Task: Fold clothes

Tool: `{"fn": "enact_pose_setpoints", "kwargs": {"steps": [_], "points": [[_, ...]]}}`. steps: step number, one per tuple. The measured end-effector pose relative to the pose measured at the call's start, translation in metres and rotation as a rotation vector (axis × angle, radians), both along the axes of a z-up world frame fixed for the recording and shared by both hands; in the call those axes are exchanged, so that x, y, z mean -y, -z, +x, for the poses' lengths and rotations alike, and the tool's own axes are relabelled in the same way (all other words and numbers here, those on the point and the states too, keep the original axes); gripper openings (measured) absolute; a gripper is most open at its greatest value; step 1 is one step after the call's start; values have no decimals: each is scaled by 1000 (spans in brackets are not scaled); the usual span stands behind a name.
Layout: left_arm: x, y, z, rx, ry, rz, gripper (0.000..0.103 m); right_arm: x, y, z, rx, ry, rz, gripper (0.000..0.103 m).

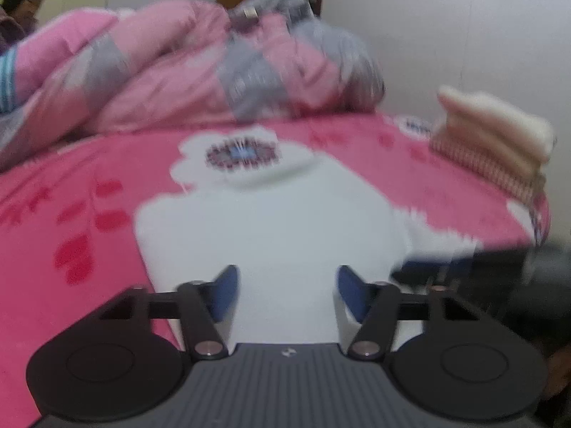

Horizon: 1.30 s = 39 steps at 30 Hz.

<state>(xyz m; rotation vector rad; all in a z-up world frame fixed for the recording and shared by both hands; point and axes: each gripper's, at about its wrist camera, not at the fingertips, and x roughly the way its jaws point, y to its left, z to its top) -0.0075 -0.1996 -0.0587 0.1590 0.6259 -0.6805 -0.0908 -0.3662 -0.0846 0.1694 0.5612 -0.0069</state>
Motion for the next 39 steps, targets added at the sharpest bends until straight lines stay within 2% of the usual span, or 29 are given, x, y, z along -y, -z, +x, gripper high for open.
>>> {"fn": "enact_pose_setpoints", "kwargs": {"steps": [4,6,7,9,11,12,16,19,21,26,28,30,32,34,37,39], "points": [[2,10,-4,13,-5,19,53,5,-35,5,40,2,15,11],[3,12,-5,22,-3,30,53,5,-38,11,54,3,-11,11],[3,12,-5,19,-3,29,53,6,-36,14,45,3,-18,11],[3,13,-3,7,-4,25,53,9,-8,30,-62,-3,-12,10],[3,13,-3,3,-6,21,53,12,0,31,-64,-14,-15,10],[2,13,-2,0,-6,17,53,12,-9,34,-79,-6,-6,10],[2,14,-2,-4,-10,8,53,10,-40,36,5,15,-44,10],[2,15,-1,-15,-10,0,53,13,-16,47,-72,5,-30,9],[1,15,0,-16,-14,-6,53,15,0,48,-87,-11,-49,9],[0,15,1,-22,-18,-16,53,15,-48,65,-29,-12,-45,11],[0,16,1,-14,-15,-16,53,13,-53,76,-3,-28,-43,11],[-2,16,0,-6,-9,-21,53,11,-41,87,-30,-35,-50,11],[-4,12,1,2,-11,-27,53,14,-6,97,-122,-18,-58,10],[-7,1,1,38,-30,-38,53,24,11,91,-75,-9,8,10],[-3,-15,8,121,-45,-38,55,27,7,93,-84,4,40,10],[3,-14,19,112,-47,-7,55,26,10,90,-68,1,35,10]]}}
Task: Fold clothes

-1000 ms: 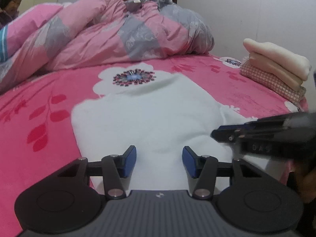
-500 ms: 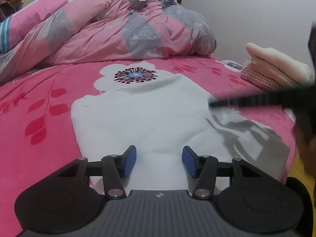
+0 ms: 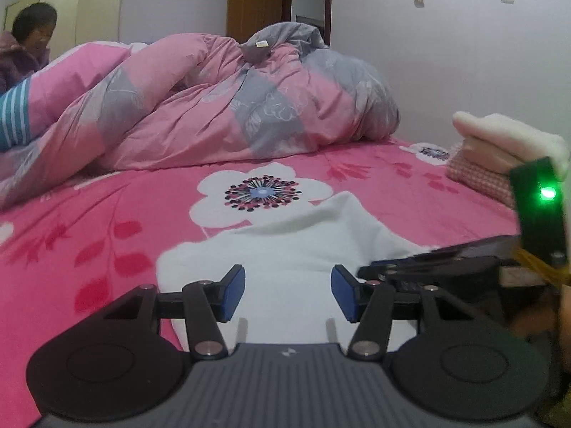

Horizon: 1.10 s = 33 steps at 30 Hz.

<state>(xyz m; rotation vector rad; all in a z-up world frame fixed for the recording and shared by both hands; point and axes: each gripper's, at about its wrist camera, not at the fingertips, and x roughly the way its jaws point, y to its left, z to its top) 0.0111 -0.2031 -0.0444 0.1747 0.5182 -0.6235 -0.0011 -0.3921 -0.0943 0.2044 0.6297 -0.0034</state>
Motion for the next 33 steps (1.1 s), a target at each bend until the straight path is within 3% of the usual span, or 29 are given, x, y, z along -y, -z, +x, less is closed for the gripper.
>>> {"fn": "enact_pose_setpoints", "kwargs": {"steps": [4,8,13,15,17,19,24,27,30,31,33], "points": [[11,31,24,-126,-19,72,55,1,0,-1,6,1,15,10],[8,30,21,-105,-21,61,55,1,-21,7,-42,0,13,11],[6,32,19,-104,-23,48,55,-1,-59,26,65,-32,-2,12],[4,33,19,-105,-17,45,55,1,-47,39,43,-35,-5,12],[3,33,22,-110,-9,41,55,5,-12,54,-39,-27,-24,11],[-1,29,23,-122,-3,27,55,15,5,48,9,-28,39,10],[-9,7,29,-72,-10,-16,55,13,2,43,17,-23,34,11],[-3,0,44,-38,-9,-4,56,13,3,44,24,-23,35,11],[10,17,68,-65,-33,62,56,17,4,42,36,-21,62,11],[12,28,76,-92,-42,80,60,18,5,42,39,-21,72,11],[12,40,81,-99,-53,71,64,19,5,42,40,-21,81,11]]}}
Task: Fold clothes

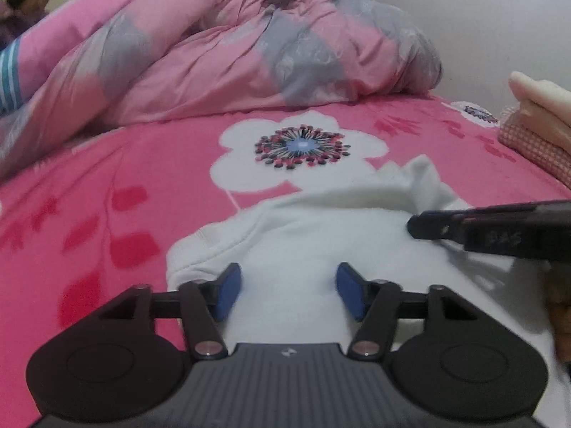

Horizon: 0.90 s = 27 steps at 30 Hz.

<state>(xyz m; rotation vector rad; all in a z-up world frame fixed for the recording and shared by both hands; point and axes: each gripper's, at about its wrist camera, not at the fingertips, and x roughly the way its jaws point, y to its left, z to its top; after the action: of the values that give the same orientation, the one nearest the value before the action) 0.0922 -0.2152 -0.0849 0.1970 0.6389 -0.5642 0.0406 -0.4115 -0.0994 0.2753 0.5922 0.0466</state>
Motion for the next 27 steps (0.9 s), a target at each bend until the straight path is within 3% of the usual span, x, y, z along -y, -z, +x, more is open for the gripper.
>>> {"fn": "enact_pose_setpoints", "kwargs": {"steps": [7,11,13,15,19,27], "points": [[-1,2,-4,25,0,6,65,-1,-23,10,-24,-39,-8,13],[-1,2,-6,31,1,9,65,9,-23,46,-48,-25,-45,13],[-1,2,-6,34,2,11,65,22,-22,51,-32,18,10,7],[-1,2,-7,37,2,10,65,36,-21,57,-17,62,64,10],[-2,3,-6,39,-2,7,66,46,-31,32,34,48,181,13],[-4,3,-5,27,-17,-11,71,28,-33,19,-2,-24,165,14]]}}
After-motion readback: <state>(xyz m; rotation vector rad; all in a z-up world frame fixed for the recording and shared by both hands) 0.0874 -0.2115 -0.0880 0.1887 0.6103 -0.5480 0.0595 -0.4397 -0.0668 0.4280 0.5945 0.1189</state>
